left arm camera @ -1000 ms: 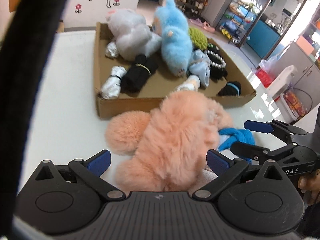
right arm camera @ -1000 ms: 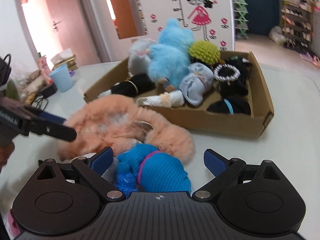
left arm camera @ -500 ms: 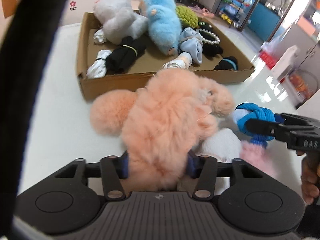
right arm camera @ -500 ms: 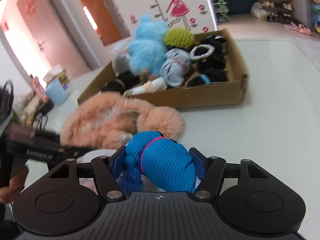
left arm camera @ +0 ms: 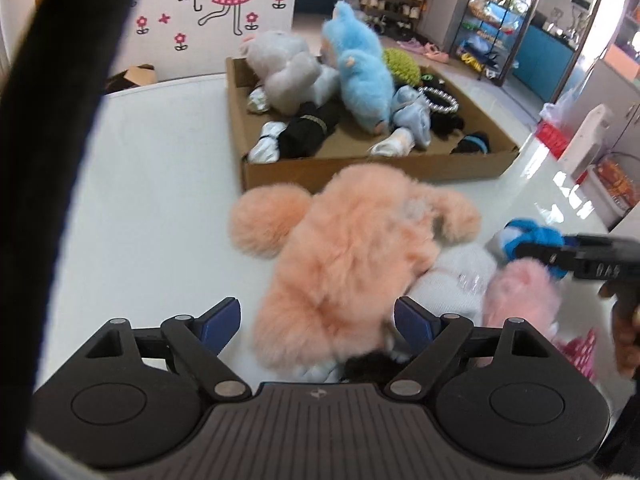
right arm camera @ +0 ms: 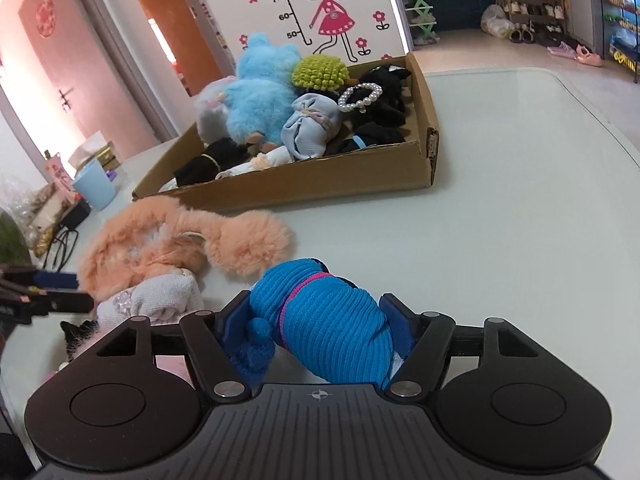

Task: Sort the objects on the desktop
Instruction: 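Grasp the peach plush bunny with the left tool while the right tool grasps the blue knitted doll, then carry the peach bunny and blue doll over the box and lower them in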

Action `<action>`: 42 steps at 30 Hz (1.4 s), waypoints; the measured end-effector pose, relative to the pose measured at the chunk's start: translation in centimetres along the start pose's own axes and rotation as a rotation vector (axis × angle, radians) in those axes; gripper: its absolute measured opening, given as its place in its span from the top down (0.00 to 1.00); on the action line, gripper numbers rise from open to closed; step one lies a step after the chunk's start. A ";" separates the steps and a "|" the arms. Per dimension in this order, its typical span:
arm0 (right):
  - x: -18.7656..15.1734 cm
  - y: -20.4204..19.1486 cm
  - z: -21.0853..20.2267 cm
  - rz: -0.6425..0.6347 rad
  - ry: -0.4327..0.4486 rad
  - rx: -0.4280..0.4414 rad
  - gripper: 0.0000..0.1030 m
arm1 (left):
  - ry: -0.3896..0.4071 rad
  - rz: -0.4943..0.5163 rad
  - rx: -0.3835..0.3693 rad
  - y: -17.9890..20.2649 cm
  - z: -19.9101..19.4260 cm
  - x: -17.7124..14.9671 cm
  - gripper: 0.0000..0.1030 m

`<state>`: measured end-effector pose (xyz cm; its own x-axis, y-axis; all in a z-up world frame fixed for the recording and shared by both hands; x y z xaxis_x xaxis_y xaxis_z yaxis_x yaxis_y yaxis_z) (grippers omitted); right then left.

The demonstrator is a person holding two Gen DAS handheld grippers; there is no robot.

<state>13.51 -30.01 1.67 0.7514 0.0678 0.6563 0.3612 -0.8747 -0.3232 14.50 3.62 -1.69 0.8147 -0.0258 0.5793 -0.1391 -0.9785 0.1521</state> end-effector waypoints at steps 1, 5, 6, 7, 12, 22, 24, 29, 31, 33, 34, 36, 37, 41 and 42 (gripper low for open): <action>-0.1 0.0 0.0 -0.001 0.002 0.000 0.29 | -0.001 -0.001 -0.002 0.2 0.4 0.5 0.21; -0.1 0.2 -0.1 0.002 0.005 0.008 0.29 | -0.025 -0.018 -0.036 0.8 2.3 1.8 0.23; -0.1 0.2 -0.1 0.000 0.006 0.009 0.28 | -0.031 -0.023 -0.040 0.9 2.8 2.0 0.23; -0.1 0.2 -0.1 -0.001 0.008 0.010 0.28 | -0.036 -0.033 -0.042 1.0 3.4 2.2 0.23; -0.2 -0.1 0.1 -0.027 0.014 0.004 0.24 | -0.079 -0.108 -0.058 1.0 5.6 2.8 0.10; -0.4 -0.7 -0.1 -0.065 0.011 -0.016 0.34 | -0.085 -0.129 -0.049 1.2 5.8 2.9 0.50; -0.4 -0.8 -0.1 -0.062 0.012 -0.010 0.35 | -0.083 -0.173 -0.071 0.5 5.3 2.6 0.52; -0.4 -0.7 -0.4 -0.052 0.020 -0.010 0.36 | -0.045 -0.222 -0.068 -1.0 3.1 1.6 0.57; -0.4 -0.5 -0.6 -0.045 0.029 -0.011 0.36 | -0.023 -0.214 -0.057 -1.2 1.7 1.3 0.59; -0.5 -0.3 -1.1 -0.036 0.038 -0.012 0.36 | 0.004 -0.210 -0.042 -1.2 0.2 1.1 0.60; -0.6 -0.2 -1.3 -0.029 0.043 -0.010 0.36 | 0.019 -0.207 -0.036 -1.2 -0.4 1.0 0.60; -0.9 0.2 -1.8 -0.014 0.056 -0.012 0.36 | 0.046 -0.205 -0.029 -1.5 -1.6 1.0 0.60; -0.9 0.4 -1.9 -0.007 0.058 -0.015 0.36 | 0.054 -0.212 -0.031 -1.8 -2.0 0.9 0.60; -0.8 1.3 -2.5 0.035 0.080 -0.005 0.36 | 0.082 -0.230 -0.039 -2.4 -3.3 1.0 0.60; -0.7 1.4 -2.7 0.040 0.087 -0.003 0.36 | 0.092 -0.230 -0.039 -2.4 -3.7 1.1 0.60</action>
<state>11.98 -32.57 2.60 0.7143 -0.0093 0.6998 0.3301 -0.8772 -0.3486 13.64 6.66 1.54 0.7732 0.2170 0.5959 0.0208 -0.9478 0.3181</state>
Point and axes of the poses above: each gripper's, at about its wrist camera, not at the fingertips, and z roughly the way its jaws point, y to its right, x to its top, the point moved 2 cm from there along z, roughly the way its jaws point, and after that the axes turned 1 degree about -z, right-handed, at the moved point
